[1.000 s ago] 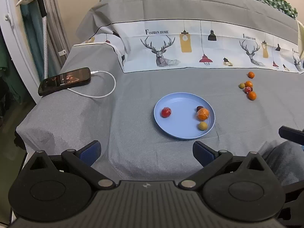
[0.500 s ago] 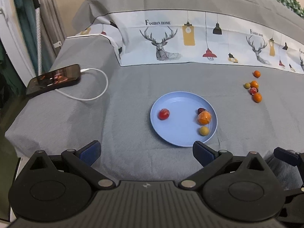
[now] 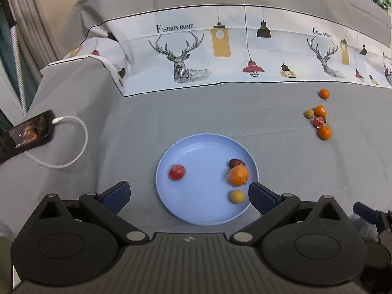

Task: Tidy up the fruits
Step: 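Grasp the bagged red plum with the left tool while the right tool grasps a mandarin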

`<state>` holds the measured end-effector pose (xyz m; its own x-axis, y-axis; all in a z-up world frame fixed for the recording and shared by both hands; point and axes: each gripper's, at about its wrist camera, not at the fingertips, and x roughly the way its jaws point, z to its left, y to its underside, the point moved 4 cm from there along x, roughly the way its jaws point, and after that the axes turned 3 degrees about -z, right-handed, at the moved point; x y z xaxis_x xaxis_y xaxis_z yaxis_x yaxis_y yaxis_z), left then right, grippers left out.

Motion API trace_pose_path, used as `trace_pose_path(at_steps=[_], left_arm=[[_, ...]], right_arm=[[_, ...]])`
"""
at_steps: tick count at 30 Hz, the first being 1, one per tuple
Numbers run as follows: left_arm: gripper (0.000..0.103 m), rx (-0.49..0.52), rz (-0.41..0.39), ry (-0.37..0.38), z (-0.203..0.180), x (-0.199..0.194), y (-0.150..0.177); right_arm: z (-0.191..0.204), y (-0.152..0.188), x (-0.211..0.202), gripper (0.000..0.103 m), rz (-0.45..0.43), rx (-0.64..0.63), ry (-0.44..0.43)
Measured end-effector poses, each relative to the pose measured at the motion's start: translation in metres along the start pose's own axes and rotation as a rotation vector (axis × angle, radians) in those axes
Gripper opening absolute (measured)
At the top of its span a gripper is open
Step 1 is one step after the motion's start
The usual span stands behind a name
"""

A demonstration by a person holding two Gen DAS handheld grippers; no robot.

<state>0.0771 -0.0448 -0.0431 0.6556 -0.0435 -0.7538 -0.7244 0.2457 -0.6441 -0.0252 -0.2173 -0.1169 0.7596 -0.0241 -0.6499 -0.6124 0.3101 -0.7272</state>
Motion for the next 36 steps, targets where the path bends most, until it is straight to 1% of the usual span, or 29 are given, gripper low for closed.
trace_pose_path(at_steps=[3, 6, 9, 12, 15, 19, 20, 21, 23, 24, 25, 26, 28, 30, 31, 33, 35, 36], left_arm=[[0.103, 0.001, 0.019, -0.014, -0.006, 0.014, -0.008], [0.103, -0.018, 0.038, -0.014, -0.009, 0.024, -0.015], [0.103, -0.042, 0.055, -0.017, -0.009, 0.033, -0.023], [0.103, -0.041, 0.055, -0.044, -0.008, 0.042, -0.031], [0.103, -0.028, 0.071, -0.079, -0.009, 0.056, -0.037], [0.103, -0.031, 0.102, -0.090, -0.016, 0.075, -0.044], [0.103, -0.027, 0.104, -0.090, -0.019, 0.079, -0.046], [0.103, -0.018, 0.104, -0.088, -0.024, 0.083, -0.048], [0.103, 0.016, 0.094, -0.081, -0.040, 0.093, -0.055], [0.103, 0.032, 0.087, -0.075, -0.049, 0.099, -0.059], [0.103, 0.044, 0.078, -0.065, -0.059, 0.104, -0.063], [0.103, 0.056, 0.063, -0.045, -0.072, 0.111, -0.069], [0.103, 0.082, 0.035, 0.017, -0.103, 0.127, -0.080], [0.103, 0.113, 0.015, 0.105, -0.139, 0.146, -0.089], [0.103, 0.129, 0.012, 0.141, -0.156, 0.155, -0.092], [0.103, 0.180, 0.015, 0.240, -0.201, 0.180, -0.096], [0.103, 0.225, 0.033, 0.299, -0.241, 0.201, -0.094], [0.103, 0.244, 0.045, 0.319, -0.259, 0.212, -0.093]], right_arm=[[-0.022, -0.005, 0.030, 0.101, -0.005, 0.011, 0.079], [-0.043, -0.012, 0.063, 0.101, -0.032, 0.001, 0.168], [-0.069, -0.020, 0.104, 0.101, -0.060, -0.004, 0.266], [-0.094, -0.031, 0.140, 0.101, -0.057, 0.007, 0.330], [-0.114, -0.044, 0.175, 0.101, -0.056, 0.040, 0.363], [-0.130, -0.057, 0.219, 0.102, -0.042, 0.034, 0.401], [-0.133, -0.059, 0.225, 0.102, -0.052, 0.024, 0.408], [-0.135, -0.062, 0.229, 0.099, -0.071, 0.020, 0.410], [-0.140, -0.068, 0.231, 0.069, -0.097, 0.017, 0.394], [-0.141, -0.071, 0.230, 0.036, -0.114, 0.011, 0.379], [-0.142, -0.074, 0.229, 0.036, -0.118, -0.007, 0.371], [-0.146, -0.075, 0.228, 0.036, -0.115, -0.011, 0.382], [-0.159, -0.076, 0.223, 0.036, -0.118, 0.028, 0.403], [-0.179, -0.079, 0.216, 0.037, -0.126, 0.048, 0.491], [-0.195, -0.079, 0.213, 0.037, -0.119, 0.084, 0.531], [-0.223, -0.078, 0.206, 0.037, -0.128, 0.173, 0.567], [-0.242, -0.078, 0.201, 0.038, -0.142, 0.217, 0.599], [-0.246, -0.078, 0.200, 0.037, -0.144, 0.228, 0.594]])
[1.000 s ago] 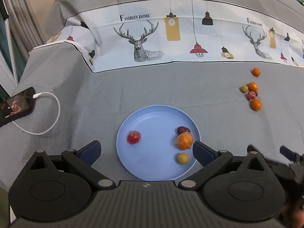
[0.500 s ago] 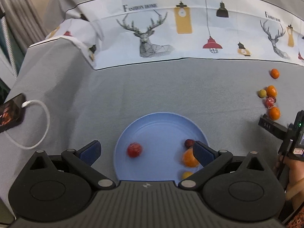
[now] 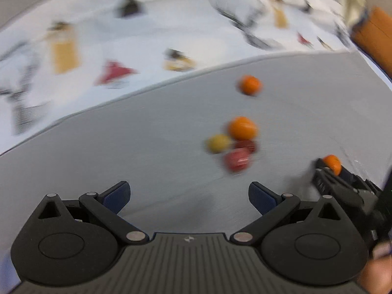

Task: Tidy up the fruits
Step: 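Grasp the bagged red plum with the left tool while the right tool grasps a mandarin, then carry the bagged plum and mandarin in both tools over the blue plate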

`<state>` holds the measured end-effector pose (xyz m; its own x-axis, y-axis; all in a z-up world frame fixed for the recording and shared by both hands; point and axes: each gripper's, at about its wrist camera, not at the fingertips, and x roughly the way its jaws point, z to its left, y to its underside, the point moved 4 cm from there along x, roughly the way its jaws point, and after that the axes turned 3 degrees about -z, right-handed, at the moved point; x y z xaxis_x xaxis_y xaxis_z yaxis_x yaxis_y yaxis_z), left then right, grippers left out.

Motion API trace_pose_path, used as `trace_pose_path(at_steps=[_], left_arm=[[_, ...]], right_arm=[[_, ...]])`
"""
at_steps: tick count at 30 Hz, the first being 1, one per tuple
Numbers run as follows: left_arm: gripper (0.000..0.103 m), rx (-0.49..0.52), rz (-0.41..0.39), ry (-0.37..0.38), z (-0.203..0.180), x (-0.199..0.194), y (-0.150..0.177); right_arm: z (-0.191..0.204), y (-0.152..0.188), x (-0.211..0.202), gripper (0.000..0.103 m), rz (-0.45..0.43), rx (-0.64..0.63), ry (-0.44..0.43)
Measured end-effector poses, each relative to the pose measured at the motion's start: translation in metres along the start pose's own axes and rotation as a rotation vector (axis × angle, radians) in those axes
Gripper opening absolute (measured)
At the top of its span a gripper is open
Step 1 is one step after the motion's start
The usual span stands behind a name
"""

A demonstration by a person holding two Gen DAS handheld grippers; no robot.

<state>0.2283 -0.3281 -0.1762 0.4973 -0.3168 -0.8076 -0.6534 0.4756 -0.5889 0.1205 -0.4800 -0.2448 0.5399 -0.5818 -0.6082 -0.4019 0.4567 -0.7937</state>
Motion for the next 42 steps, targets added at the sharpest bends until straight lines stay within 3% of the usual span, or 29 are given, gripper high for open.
trace_pose_path(at_steps=[2, 5, 9, 10, 11, 12, 15, 21, 27, 32, 37, 42], left_arm=[[0.103, 0.040, 0.015, 0.024, -0.022, 0.026, -0.005], [0.102, 0.079, 0.026, -0.009, -0.037, 0.052, -0.008], [0.099, 0.057, 0.047, -0.016, -0.035, 0.068, -0.011], [0.076, 0.049, 0.036, -0.004, -0.035, 0.067, -0.012], [0.037, 0.056, 0.027, 0.005, -0.034, 0.066, -0.012], [0.033, 0.061, 0.032, 0.016, -0.034, 0.065, -0.013], [0.032, 0.041, -0.025, 0.007, -0.026, 0.050, -0.013], [0.032, 0.029, -0.049, -0.019, 0.002, -0.004, 0.000], [0.032, -0.043, -0.027, -0.092, 0.053, -0.100, 0.042], [0.032, -0.085, -0.027, -0.172, 0.100, -0.195, 0.094], [0.032, -0.127, -0.044, -0.253, 0.137, -0.276, 0.149], [0.032, -0.192, -0.052, -0.252, 0.151, -0.333, 0.203]], right_arm=[[-0.002, 0.000, 0.001, 0.037, -0.003, 0.000, -0.009], [0.001, 0.000, 0.002, 0.040, -0.004, -0.008, -0.007], [0.002, -0.002, 0.004, 0.041, -0.009, -0.017, 0.000], [0.002, -0.002, 0.003, 0.041, -0.012, -0.019, 0.000], [0.002, -0.002, 0.003, 0.041, -0.012, -0.017, 0.000], [0.001, -0.001, 0.001, 0.038, -0.014, -0.012, 0.000], [-0.003, -0.001, -0.002, 0.037, -0.019, 0.024, -0.001], [-0.015, -0.005, -0.009, 0.037, -0.032, 0.108, 0.038], [-0.005, -0.016, -0.042, 0.037, -0.118, 0.058, 0.005], [0.003, -0.023, -0.100, 0.037, -0.160, 0.008, -0.026], [0.009, -0.020, -0.211, 0.037, -0.222, -0.063, -0.237], [0.015, 0.019, -0.330, 0.037, -0.181, -0.177, -0.507]])
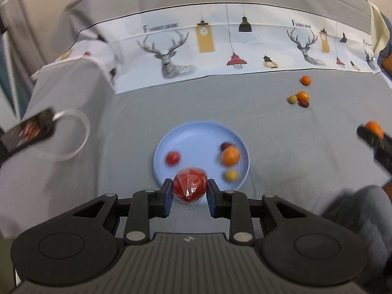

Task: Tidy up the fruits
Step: 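Carry the bagged plum and mandarin in both tools over the blue plate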

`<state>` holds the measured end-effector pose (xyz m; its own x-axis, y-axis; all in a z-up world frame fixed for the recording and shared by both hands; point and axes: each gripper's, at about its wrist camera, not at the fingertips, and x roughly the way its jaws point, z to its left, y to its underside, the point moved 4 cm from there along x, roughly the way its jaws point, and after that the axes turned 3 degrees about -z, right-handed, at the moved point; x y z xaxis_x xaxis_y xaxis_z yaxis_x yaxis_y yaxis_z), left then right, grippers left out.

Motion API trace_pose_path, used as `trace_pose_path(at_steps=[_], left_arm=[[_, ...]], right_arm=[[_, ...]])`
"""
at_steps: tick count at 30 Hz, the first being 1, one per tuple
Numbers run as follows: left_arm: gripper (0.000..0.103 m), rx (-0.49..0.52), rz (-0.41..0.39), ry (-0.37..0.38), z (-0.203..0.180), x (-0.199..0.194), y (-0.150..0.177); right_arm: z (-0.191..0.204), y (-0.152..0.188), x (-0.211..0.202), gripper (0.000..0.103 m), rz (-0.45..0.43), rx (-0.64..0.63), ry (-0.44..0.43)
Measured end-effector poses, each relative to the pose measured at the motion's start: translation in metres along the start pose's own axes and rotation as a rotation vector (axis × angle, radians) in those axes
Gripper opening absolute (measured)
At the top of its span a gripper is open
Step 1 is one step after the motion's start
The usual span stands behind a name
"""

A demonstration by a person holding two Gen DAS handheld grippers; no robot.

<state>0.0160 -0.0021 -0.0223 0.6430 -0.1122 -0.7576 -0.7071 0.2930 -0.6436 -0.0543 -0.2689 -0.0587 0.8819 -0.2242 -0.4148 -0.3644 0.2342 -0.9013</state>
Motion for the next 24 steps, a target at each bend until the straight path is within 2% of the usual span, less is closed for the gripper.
trace_pose_path(at_steps=[4, 9, 15, 24], left_arm=[[0.032, -0.040, -0.018, 0.008, 0.013, -0.025, 0.033], [0.032, -0.084, -0.060, 0.023, 0.025, -0.052, 0.060], [0.032, -0.137, -0.137, 0.021, 0.043, -0.081, 0.069], [0.032, -0.160, -0.182, 0.035, 0.052, -0.097, 0.072]], right_arm=[[0.050, 0.019, -0.064, 0.037, 0.029, -0.077, -0.165], [0.100, 0.025, -0.104, 0.037, 0.001, -0.204, -0.267], [0.131, 0.024, -0.131, 0.037, -0.040, -0.288, -0.318], [0.148, 0.025, -0.144, 0.037, -0.051, -0.343, -0.335]])
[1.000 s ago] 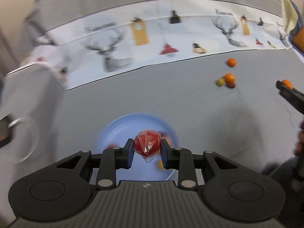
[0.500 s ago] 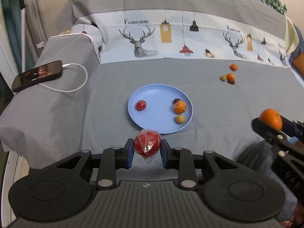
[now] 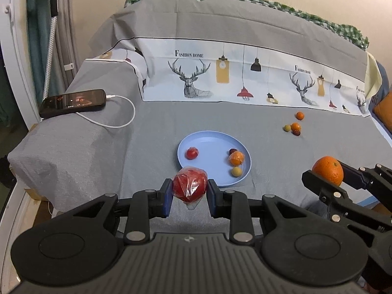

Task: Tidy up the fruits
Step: 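Carry the bagged plum and mandarin in both tools over the blue plate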

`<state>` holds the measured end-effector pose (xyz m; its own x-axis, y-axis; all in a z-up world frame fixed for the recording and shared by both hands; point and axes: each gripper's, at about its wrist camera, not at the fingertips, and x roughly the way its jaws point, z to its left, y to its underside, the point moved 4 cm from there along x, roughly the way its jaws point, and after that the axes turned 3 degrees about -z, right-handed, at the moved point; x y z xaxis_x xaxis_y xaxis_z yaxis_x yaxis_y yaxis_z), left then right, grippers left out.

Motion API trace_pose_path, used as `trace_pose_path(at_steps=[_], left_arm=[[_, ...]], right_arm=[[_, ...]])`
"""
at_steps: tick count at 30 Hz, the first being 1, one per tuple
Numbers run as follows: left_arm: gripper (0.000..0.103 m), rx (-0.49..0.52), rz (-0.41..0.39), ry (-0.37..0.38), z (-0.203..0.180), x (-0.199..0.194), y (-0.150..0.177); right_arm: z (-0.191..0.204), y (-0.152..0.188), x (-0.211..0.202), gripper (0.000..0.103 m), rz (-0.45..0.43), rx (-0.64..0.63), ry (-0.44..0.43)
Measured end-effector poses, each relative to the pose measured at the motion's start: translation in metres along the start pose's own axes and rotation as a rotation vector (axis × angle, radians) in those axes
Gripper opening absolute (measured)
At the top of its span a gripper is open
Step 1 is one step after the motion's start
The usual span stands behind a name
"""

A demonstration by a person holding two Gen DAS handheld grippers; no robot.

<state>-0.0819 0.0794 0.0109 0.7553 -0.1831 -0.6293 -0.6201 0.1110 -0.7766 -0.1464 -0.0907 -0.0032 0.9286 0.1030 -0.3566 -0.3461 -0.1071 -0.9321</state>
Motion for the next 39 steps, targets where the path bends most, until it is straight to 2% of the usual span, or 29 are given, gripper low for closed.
trace_pose_path(at_steps=[22, 39], left_arm=[[0.032, -0.026, 0.009, 0.013, 0.008, 0.007, 0.001], [0.032, -0.026, 0.055, 0.008, 0.014, 0.031, 0.000]], right_arm=[[0.005, 0.000, 0.005, 0.037, 0.017, -0.006, 0.017], [0.001, 0.007, 0.027, 0.037, 0.072, 0.002, -0.003]])
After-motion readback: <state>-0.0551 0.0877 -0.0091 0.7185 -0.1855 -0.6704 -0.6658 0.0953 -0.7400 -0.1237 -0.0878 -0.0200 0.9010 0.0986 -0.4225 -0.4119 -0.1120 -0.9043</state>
